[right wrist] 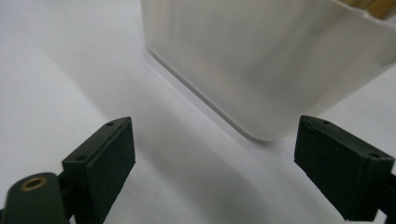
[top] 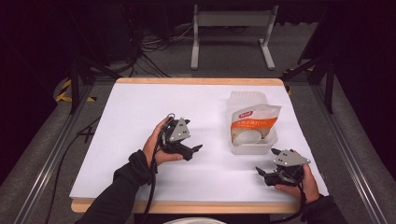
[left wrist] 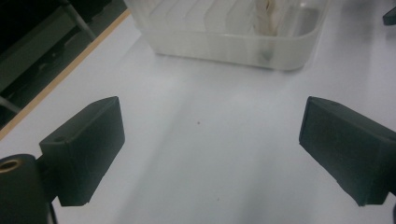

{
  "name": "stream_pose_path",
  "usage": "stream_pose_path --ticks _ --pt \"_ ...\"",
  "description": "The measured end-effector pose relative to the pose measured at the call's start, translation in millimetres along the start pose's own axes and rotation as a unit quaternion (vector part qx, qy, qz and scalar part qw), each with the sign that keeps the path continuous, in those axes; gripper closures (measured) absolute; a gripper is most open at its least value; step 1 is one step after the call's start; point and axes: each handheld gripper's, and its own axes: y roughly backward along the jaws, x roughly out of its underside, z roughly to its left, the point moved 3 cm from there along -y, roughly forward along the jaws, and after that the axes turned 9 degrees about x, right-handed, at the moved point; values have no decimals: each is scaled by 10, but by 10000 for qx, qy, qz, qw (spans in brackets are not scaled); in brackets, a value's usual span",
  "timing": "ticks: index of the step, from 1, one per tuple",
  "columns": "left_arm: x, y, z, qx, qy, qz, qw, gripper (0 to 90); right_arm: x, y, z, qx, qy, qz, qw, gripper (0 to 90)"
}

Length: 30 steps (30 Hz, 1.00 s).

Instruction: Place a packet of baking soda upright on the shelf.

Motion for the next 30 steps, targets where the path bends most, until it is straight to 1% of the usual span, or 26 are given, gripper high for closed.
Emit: stream_pose_path --ticks 1,3,4,5,7,8,9,10,12,13,14,16,17,19,20,22,23,24,25,26,27,29,30 --pt "60 40 -6 -47 -50 54 10000 77 -1 2 0 9 5 -3 10000 131" --pt "114 73 -19 -86 -105 137 9998 77 -2 3 -2 16 2 -5 10000 131" --pt "114 73 -19 -86 -105 137 9998 76 -2 3 -2 16 2 -5 10000 131" --pt "147 101 -23 -108 -168 176 9996 75 -2 2 -2 13 0 -3 10000 131" --pt "223 160 -36 -124 -163 182 9996 74 -2 1 0 8 9 0 10000 131" --pt "223 160 -36 -124 -163 182 9996 71 -2 0 0 5 10 -2 10000 131" --pt "281 204 -38 -164 -170 236 9994 71 -2 0 0 6 6 -2 10000 131" --pt "311 223 -36 -173 -168 240 9994 71 -2 0 -1 7 4 -1 10000 131" --pt "373 271 -39 -217 -131 273 9993 70 -2 1 -1 9 6 -1 10000 131" --pt "373 271 -39 -217 -131 273 9993 70 -2 1 -1 9 6 -1 10000 131" --pt "434 319 -42 -260 -104 303 9991 70 -2 1 -1 9 6 -6 10000 131" --pt "464 343 -38 -290 -107 343 9989 68 -2 0 -1 10 6 -2 10000 131" --pt "498 379 -32 -342 -124 387 9986 68 -2 -1 0 9 5 1 10000 131" --pt "562 470 -21 -336 -52 345 9988 68 -6 2 1 22 5 -27 10000 131" --pt "562 470 -21 -336 -52 345 9988 67 -6 2 1 22 5 -27 10000 131" --pt "633 532 -21 -375 -42 378 9986 68 -6 0 1 24 8 -23 10000 131" --pt "696 579 -21 -454 -12 407 9981 68 -6 -1 0 29 1 -18 10000 131" --pt "731 609 -23 -491 23 407 9980 68 -6 -1 -1 34 -3 -17 10000 132" --pt "758 637 -17 -537 0 363 9979 71 -6 -1 -1 35 -1 -20 10000 132" --pt "758 637 -17 -537 0 363 9979 75 -6 -1 -1 35 -1 -20 10000 132" --pt "790 672 -17 -576 38 303 9979 75 -7 1 -1 38 1 -25 10000 132" --pt "869 740 -18 -579 143 219 9980 74 -10 6 -2 56 3 -39 10000 132" --pt "901 762 -18 -596 175 227 9978 74 -10 7 -3 56 2 -41 10000 133"
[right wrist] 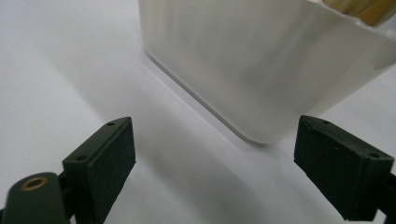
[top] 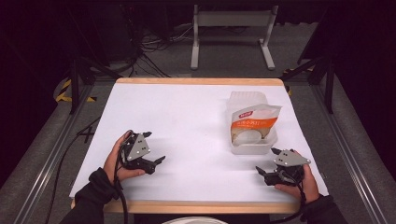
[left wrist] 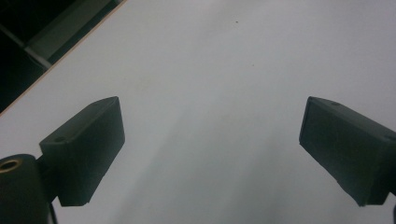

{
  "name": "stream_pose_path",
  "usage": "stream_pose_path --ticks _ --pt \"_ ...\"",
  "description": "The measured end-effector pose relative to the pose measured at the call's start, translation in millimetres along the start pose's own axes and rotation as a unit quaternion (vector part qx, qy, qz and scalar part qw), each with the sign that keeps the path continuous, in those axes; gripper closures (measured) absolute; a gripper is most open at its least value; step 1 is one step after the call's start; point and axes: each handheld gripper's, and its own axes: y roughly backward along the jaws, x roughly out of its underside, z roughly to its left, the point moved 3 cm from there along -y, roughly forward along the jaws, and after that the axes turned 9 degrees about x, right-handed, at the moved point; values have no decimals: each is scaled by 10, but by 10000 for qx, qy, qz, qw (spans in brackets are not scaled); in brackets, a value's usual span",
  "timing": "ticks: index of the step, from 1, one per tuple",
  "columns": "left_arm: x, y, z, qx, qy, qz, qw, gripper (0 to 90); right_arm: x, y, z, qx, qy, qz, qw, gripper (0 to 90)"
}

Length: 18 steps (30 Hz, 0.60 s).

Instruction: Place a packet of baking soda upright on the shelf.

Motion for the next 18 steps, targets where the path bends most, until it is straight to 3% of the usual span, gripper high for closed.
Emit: stream_pose_path --ticks 7,18 --pt "211 150 35 -78 213 65 9997 71 -1 6 -6 -4 -15 -12 10000 133" --pt "586 416 49 -176 734 -91 9971 73 -10 11 -13 29 -41 -20 10000 132"
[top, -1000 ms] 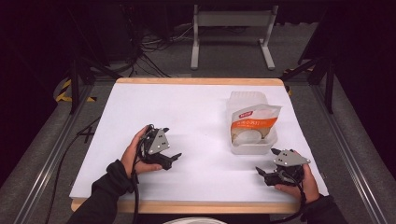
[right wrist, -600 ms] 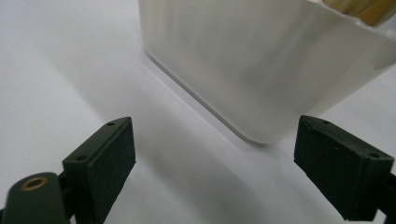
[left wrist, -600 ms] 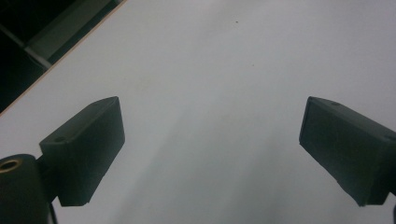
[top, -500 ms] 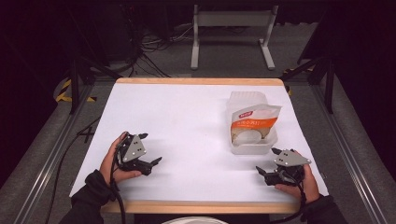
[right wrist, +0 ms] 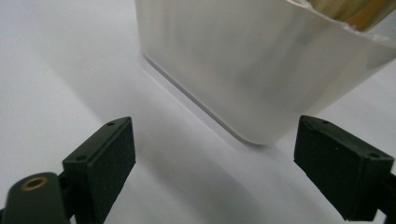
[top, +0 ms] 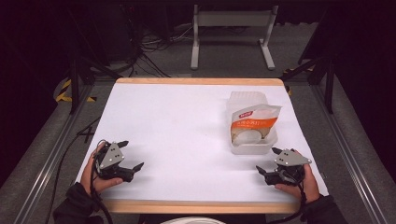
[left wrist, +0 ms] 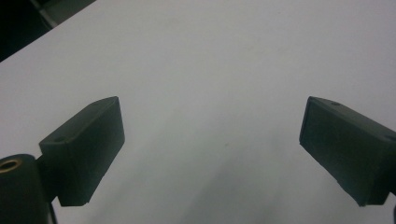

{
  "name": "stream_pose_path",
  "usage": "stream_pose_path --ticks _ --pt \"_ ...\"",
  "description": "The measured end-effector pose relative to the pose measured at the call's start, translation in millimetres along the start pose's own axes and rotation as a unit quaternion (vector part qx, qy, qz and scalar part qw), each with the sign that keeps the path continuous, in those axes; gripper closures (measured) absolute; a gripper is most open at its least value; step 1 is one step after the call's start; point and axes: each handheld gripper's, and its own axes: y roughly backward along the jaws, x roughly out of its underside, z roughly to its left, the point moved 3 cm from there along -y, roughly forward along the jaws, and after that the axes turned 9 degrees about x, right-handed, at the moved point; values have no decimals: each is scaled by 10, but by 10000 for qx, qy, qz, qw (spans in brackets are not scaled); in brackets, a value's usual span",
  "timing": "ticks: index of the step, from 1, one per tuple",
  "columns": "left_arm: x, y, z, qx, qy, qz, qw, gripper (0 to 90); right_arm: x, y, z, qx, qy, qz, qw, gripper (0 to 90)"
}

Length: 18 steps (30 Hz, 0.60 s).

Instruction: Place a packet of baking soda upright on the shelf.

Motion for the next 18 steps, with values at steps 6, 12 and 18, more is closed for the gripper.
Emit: stream_pose_path --ticks 6,12,18 --pt "140 114 27 -66 350 -229 9991 76 12 -6 -21 -7 -28 9 10000 133" --pt "212 229 25 -118 604 -458 9971 76 9 -5 -34 3 -53 -16 10000 133" --pt "230 243 30 -97 697 -513 9962 74 -2 24 -28 3 0 -50 10000 132"
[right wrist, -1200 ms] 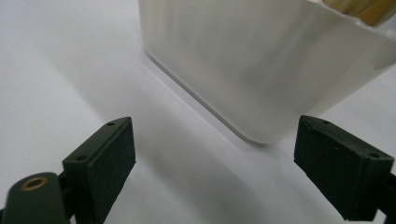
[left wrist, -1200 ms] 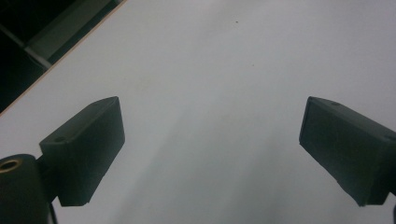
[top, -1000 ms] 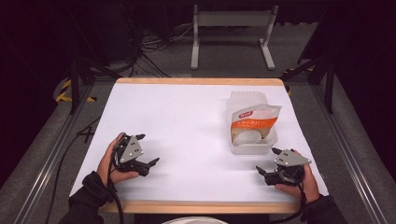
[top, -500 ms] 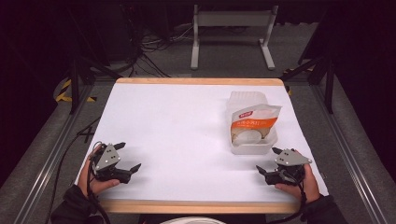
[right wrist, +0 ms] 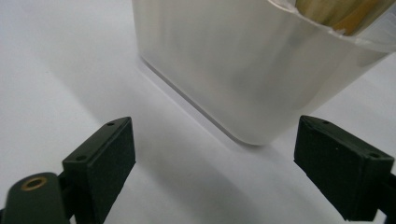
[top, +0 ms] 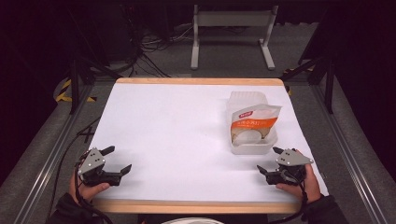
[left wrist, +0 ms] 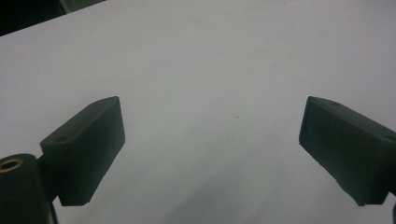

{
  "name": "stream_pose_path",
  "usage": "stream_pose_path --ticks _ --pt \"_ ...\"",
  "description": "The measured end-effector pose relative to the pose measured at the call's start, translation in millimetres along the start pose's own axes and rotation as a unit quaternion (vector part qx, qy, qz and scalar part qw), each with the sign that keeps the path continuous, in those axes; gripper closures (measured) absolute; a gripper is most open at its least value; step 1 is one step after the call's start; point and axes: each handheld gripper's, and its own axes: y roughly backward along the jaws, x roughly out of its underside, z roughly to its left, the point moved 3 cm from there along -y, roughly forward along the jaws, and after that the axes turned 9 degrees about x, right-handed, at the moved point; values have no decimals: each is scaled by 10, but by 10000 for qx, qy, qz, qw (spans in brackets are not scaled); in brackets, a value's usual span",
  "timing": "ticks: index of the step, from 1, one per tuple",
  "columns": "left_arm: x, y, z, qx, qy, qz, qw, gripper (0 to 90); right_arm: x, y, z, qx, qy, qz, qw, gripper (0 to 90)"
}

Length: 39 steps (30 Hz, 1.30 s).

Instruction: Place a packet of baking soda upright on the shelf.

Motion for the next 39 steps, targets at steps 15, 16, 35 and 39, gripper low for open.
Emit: stream_pose_path --ticks 15,16,35,39 --pt "-11 -43 -37 125 -101 33 9999 71 3 4 15 46 33 35 10000 132" --pt "-11 -43 -37 125 -101 33 9999 71 5 3 12 40 29 32 10000 132" --pt "-37 -113 -32 139 -120 120 9998 66 36 4 -2 17 6 77 10000 132" --pt "-39 -135 -46 158 -139 172 9996 66 32 19 3 23 -14 60 10000 131"
